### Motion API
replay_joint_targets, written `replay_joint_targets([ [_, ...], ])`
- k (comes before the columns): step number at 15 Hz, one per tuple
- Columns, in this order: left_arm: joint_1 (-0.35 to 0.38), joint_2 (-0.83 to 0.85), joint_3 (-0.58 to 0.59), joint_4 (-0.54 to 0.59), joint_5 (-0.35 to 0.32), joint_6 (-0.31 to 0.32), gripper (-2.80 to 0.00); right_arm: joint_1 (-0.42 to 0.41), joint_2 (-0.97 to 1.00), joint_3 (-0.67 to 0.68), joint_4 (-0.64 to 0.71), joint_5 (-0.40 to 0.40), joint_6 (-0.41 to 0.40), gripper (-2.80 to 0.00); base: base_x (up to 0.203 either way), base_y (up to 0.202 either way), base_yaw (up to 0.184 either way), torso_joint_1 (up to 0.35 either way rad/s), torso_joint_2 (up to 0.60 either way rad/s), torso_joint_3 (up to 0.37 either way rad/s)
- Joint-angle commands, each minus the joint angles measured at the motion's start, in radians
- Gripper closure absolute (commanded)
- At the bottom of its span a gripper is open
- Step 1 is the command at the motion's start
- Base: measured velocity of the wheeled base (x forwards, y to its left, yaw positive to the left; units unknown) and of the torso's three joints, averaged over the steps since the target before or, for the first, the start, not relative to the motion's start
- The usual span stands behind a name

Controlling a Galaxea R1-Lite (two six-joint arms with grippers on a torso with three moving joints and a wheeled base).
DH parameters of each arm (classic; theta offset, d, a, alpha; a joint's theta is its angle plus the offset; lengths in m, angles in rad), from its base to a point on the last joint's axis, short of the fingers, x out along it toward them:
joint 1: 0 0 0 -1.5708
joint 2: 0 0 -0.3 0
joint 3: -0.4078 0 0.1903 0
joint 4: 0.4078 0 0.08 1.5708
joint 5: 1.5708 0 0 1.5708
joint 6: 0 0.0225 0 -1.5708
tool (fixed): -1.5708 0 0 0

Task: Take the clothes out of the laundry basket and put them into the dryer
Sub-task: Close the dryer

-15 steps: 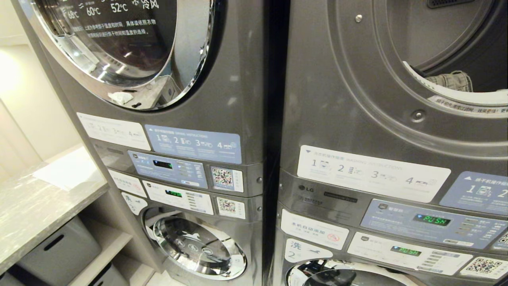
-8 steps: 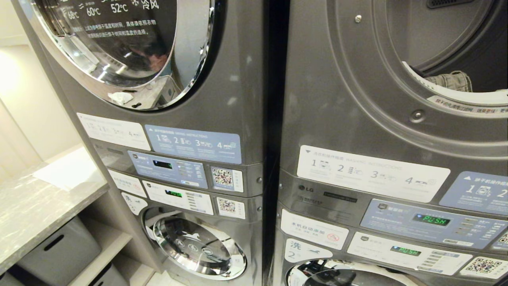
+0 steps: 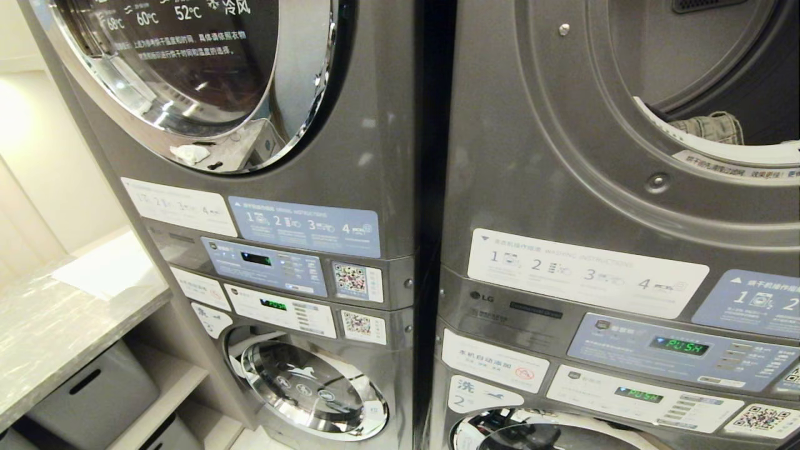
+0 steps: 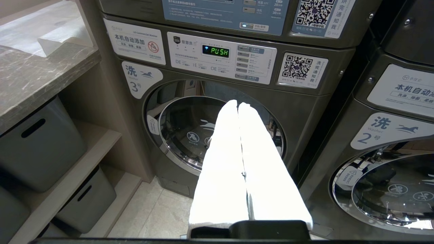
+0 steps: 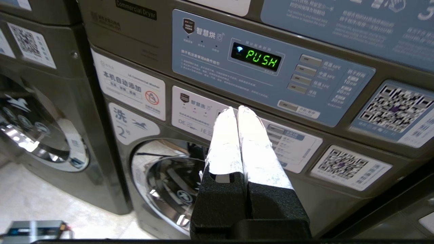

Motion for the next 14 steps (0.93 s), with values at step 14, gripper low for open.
replay_joint_targets([
  [14, 0.0, -0.001, -0.001, 0.002, 0.0, 0.003, 0.0, 0.0, -0.016, 0.004, 0.004, -0.018, 0.034, 0.0, 0.0, 0.0, 0.0, 0.0, 0.0, 0.0],
])
